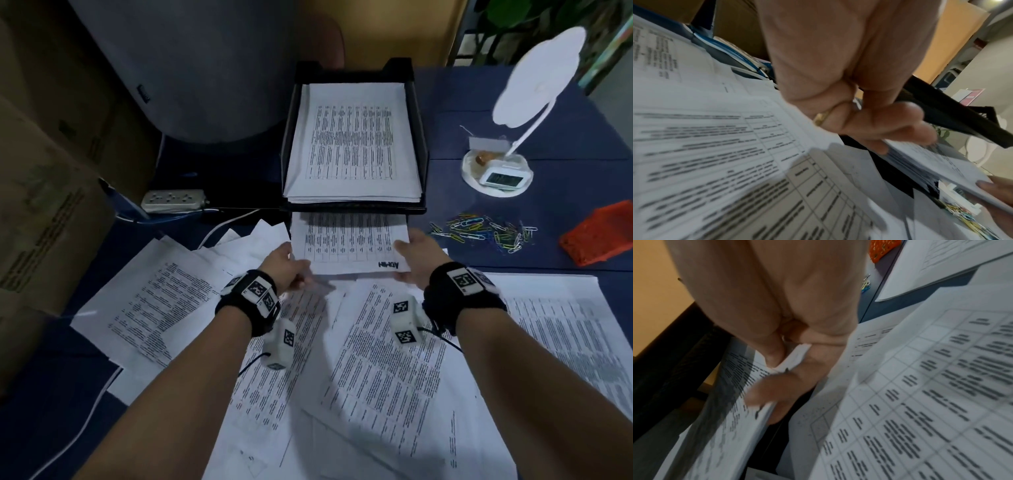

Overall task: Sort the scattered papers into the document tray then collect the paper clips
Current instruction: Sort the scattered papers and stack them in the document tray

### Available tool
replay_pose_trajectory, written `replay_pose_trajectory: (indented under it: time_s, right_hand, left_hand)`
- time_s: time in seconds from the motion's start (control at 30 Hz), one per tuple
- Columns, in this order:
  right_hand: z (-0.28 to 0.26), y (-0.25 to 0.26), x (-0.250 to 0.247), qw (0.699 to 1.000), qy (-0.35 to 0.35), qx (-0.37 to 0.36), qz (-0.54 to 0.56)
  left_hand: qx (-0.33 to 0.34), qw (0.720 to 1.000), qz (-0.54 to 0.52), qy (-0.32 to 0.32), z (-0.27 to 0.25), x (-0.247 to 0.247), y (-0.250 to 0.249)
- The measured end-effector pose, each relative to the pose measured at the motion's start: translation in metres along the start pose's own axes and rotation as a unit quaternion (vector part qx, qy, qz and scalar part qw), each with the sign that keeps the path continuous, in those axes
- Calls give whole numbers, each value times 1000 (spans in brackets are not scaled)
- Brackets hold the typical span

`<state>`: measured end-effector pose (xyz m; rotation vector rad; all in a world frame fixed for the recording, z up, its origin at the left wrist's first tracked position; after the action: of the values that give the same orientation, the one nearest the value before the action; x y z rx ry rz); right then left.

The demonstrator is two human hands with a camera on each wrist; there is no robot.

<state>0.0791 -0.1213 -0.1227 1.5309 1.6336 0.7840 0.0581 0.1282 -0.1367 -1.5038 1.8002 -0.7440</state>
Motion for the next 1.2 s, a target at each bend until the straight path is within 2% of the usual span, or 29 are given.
replay_pose_trajectory:
  time_s: [0.1, 0.17, 0.2, 0.23, 0.27, 0.3, 0.33, 0.37, 0.43, 0.47, 0.57, 0.77, 0.9, 1.03, 1.2]
  right_hand:
    - [19, 6, 3, 996, -27, 7, 79]
    - [25, 14, 2, 996, -57, 19, 66]
    - [19, 17, 2, 996, -70, 18, -51]
    - [20, 19, 2, 960, -68, -34, -271]
    - [24, 21, 1, 930, -75, -57, -356]
    - [32, 15, -2, 947, -79, -45, -307]
    - [38, 16, -3, 986, -99, -12, -135]
    - [52, 11, -6, 991, -111, -33, -70]
    - [60, 9, -5, 972, -187, -61, -127]
    - [62, 7, -4, 970, -195, -53, -138]
    - [66, 4, -3, 964, -194, -66, -169]
    - [60, -1, -9, 962, -180, -82, -190]
    - [44, -13, -19, 959, -181, -69, -209]
    - [33, -25, -27, 972, -180, -52, -144]
    - [30, -23, -20, 969, -140, -40, -200]
  left_hand:
    - [24, 998, -50, -37, 18, 2, -15]
    - [35, 992, -98, -66, 30, 4, -24]
    - [39, 991, -98, -82, 34, 5, -29]
    - [46, 989, -93, -103, 41, 5, -33]
    - [52, 988, -81, -119, 48, 5, -36]
    - [52, 987, -74, -131, 56, 5, -38]
    - [47, 986, -58, -150, 63, 4, -37]
    - [39, 984, -50, -166, 71, 2, -34]
    - [30, 980, -14, -197, 82, 1, -29]
    - [32, 978, 14, -204, 82, 1, -28]
    - [56, 967, 65, -239, 80, -2, -27]
    - [78, 959, 113, -247, 71, -5, -25]
    - [132, 942, 181, -249, 53, 5, -21]
    - [191, 914, 259, -247, 40, 17, -16]
    - [239, 852, 427, -186, 39, 25, -31]
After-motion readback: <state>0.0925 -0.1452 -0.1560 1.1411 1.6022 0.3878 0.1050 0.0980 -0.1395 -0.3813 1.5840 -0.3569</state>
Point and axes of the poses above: each hand's wrist, its own z-axis towards the middle knuckle, its own x-axis out of the palm, y = z × x, the point moved 2 cm from there along z, towards the middle knuckle, and after that the axes turned 3 degrees about y, right-handed, at the moved point
